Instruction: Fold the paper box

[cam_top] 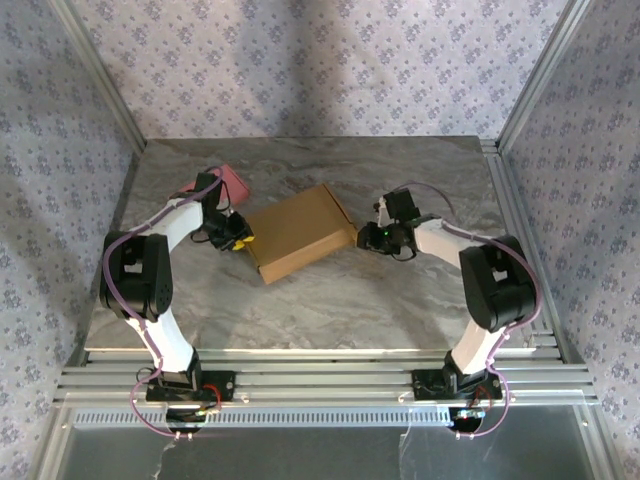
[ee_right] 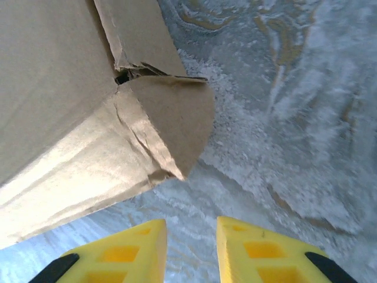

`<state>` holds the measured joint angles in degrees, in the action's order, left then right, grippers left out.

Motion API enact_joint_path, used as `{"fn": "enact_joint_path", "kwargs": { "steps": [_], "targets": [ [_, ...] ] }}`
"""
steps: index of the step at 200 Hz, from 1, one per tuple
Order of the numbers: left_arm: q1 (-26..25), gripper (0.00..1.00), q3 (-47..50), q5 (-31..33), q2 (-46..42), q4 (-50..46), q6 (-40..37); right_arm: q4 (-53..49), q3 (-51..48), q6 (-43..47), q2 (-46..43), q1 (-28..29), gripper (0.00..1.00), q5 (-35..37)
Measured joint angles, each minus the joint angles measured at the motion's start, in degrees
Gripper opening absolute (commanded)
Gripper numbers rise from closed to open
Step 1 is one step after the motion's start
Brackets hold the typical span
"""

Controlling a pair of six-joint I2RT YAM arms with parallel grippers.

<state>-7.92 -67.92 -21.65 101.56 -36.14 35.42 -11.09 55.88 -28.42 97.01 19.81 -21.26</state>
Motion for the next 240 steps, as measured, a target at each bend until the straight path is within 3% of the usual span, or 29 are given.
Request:
{"fn": "enact_joint_path", "kwargs": {
  "steps": [62, 170, 240],
  "targets": [
    [0.0, 0.23, 0.0, 0.0, 0.0, 0.0, 0.0, 2.0, -0.3, -7.7, -1.6, -0.4, 0.22, -1.9],
    [0.0, 0.23, -0.2, -0.1, 0.1, -0.2, 0.0, 2.5, 9.1, -8.9, 11.4, 0.1, 0.12, -1.8],
    [0.0, 0.23, -0.4, -0.1, 0.1, -0.7, 0.0, 3.9, 7.9, -8.9, 11.1, -0.3, 0.21, -1.0]
  ]
}}
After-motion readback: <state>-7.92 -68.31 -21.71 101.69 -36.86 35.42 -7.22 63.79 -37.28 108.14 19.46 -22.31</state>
